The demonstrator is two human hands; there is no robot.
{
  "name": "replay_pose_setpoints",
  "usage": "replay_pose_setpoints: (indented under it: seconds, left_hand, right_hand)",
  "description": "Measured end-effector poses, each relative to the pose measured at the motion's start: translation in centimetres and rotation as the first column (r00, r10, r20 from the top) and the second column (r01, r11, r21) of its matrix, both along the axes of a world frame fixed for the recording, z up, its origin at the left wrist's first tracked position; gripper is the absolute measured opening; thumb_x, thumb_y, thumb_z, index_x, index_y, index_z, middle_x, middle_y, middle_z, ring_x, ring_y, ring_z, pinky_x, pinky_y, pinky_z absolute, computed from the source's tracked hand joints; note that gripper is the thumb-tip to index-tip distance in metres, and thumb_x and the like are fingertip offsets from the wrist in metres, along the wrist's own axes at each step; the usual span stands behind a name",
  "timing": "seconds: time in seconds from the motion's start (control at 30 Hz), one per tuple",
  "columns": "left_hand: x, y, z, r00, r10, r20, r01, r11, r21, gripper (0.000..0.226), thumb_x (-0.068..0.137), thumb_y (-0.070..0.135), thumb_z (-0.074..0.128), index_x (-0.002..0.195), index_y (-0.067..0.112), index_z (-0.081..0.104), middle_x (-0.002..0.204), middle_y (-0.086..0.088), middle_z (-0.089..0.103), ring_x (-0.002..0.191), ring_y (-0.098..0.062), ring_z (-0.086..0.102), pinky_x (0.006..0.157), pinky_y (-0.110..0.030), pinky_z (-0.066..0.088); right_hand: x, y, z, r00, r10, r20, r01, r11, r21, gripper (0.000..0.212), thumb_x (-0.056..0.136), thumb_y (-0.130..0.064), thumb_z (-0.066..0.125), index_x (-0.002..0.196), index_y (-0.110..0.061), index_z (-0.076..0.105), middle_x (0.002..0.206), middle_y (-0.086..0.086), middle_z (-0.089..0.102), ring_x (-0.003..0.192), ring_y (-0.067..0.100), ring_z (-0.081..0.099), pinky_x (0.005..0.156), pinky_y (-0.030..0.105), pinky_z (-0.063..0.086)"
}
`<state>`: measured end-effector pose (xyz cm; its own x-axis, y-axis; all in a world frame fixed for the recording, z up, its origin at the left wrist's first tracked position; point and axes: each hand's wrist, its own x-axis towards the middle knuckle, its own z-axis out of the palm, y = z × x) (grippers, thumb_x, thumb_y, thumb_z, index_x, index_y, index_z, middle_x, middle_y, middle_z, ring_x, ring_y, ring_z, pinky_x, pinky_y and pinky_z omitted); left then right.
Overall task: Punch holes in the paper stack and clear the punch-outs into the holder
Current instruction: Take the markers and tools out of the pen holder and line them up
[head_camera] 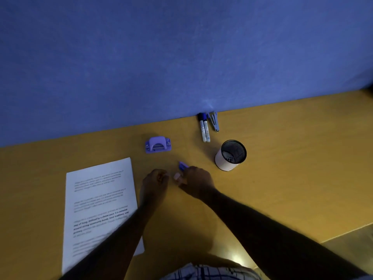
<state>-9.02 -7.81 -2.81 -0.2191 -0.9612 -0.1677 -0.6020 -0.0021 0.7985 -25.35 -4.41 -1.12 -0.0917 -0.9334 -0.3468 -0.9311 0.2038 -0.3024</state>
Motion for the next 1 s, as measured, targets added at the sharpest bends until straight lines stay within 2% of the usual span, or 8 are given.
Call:
replay_pose_setpoints:
  seconds: [0.13, 0.23, 0.33, 0.47, 0.63, 0.8, 0.9, 1.0]
  left_hand:
    - [-0.3, 0.4, 0.2, 1.0, 0.001, -0.011, -0.001, 0.999, 0.045, 0.023, 0.091, 0.023, 0.061, 0.11, 0.01, 0.065, 0.105, -0.003, 0.068, 0.093, -0.013, 0.061, 0.079, -0.024, 0.046]
    - [-0.4, 0.5, 0.4, 0.999, 0.004, -0.041, 0.0, 0.997, 0.075, 0.025, 0.09, 0.032, 0.064, 0.108, 0.014, 0.065, 0.098, 0.004, 0.067, 0.088, -0.008, 0.061, 0.073, -0.021, 0.046]
    - [-1.1, 0.6, 0.8, 0.992, 0.02, -0.128, 0.002, 0.986, 0.168, 0.026, 0.09, 0.035, 0.063, 0.107, 0.017, 0.063, 0.094, 0.01, 0.064, 0.088, -0.004, 0.061, 0.069, -0.018, 0.044]
    - [-2.4, 0.5, 1.0, 0.969, 0.06, -0.241, 0.007, 0.964, 0.265, 0.024, 0.091, 0.036, 0.061, 0.107, 0.018, 0.062, 0.096, 0.004, 0.067, 0.09, -0.013, 0.064, 0.068, -0.024, 0.048]
    - [-4.2, 0.1, 2.3, 0.929, 0.116, -0.351, -0.025, 0.967, 0.253, 0.005, 0.09, 0.033, 0.063, 0.093, 0.028, 0.062, 0.089, 0.005, 0.069, 0.083, -0.012, 0.067, 0.063, -0.026, 0.051]
    - [-5.9, -1.9, 3.2, 0.894, 0.085, -0.44, 0.043, 0.961, 0.272, 0.015, 0.091, 0.034, 0.061, 0.097, 0.021, 0.065, 0.09, -0.003, 0.073, 0.081, -0.015, 0.07, 0.064, -0.03, 0.056]
    - [-6.6, -3.4, 2.9, 0.878, 0.096, -0.469, 0.044, 0.96, 0.278, 0.012, 0.093, 0.021, 0.059, 0.099, 0.012, 0.065, 0.086, -0.008, 0.071, 0.077, -0.02, 0.067, 0.057, -0.023, 0.049]
    - [-6.7, -4.2, 2.6, 0.887, 0.062, -0.458, 0.067, 0.963, 0.26, 0.006, 0.092, 0.018, 0.059, 0.093, 0.018, 0.065, 0.085, -0.01, 0.069, 0.076, -0.022, 0.064, 0.062, -0.028, 0.049]
  right_hand:
    - [0.1, 0.7, 0.0, 1.0, -0.003, -0.006, 0.003, 1.0, 0.008, 0.029, 0.093, -0.045, 0.054, 0.1, -0.017, 0.057, 0.092, 0.001, 0.058, 0.072, 0.01, 0.051, 0.058, 0.024, 0.041]
    - [0.3, 0.9, 0.0, 0.988, -0.1, 0.12, 0.105, 0.994, -0.036, 0.031, 0.093, -0.052, 0.05, 0.09, -0.022, 0.058, 0.083, -0.004, 0.056, 0.068, 0.007, 0.052, 0.054, 0.022, 0.042]
    - [0.5, 1.3, 0.1, 0.955, -0.154, 0.252, 0.185, 0.978, -0.101, 0.024, 0.089, -0.047, 0.059, 0.096, -0.024, 0.062, 0.088, -0.007, 0.061, 0.074, 0.005, 0.055, 0.064, 0.026, 0.051]
    - [0.6, 1.7, 0.9, 0.899, -0.177, 0.401, 0.263, 0.949, -0.172, 0.017, 0.087, -0.037, 0.066, 0.097, -0.023, 0.065, 0.087, -0.016, 0.058, 0.07, -0.004, 0.05, 0.062, 0.015, 0.04]
    - [-0.5, 1.1, 1.3, 0.896, -0.182, 0.405, 0.299, 0.922, -0.246, 0.017, 0.087, -0.039, 0.066, 0.087, -0.022, 0.067, 0.082, -0.01, 0.065, 0.068, 0.001, 0.056, 0.057, 0.017, 0.042]
    - [-2.9, -0.9, 3.5, 0.914, -0.192, 0.357, 0.316, 0.89, -0.33, 0.03, 0.087, -0.042, 0.064, 0.085, -0.014, 0.071, 0.079, -0.001, 0.07, 0.067, 0.012, 0.063, 0.059, 0.033, 0.052]
    - [-5.3, -3.1, 5.6, 0.91, -0.206, 0.361, 0.348, 0.852, -0.391, 0.025, 0.086, -0.036, 0.068, 0.08, -0.011, 0.069, 0.074, 0.003, 0.068, 0.064, 0.016, 0.061, 0.059, 0.031, 0.05]
    - [-8.8, -5.8, 7.5, 0.909, -0.261, 0.326, 0.386, 0.824, -0.414, 0.031, 0.086, -0.036, 0.068, 0.064, -0.016, 0.062, 0.063, 0.001, 0.062, 0.053, 0.011, 0.052, 0.054, 0.024, 0.038]
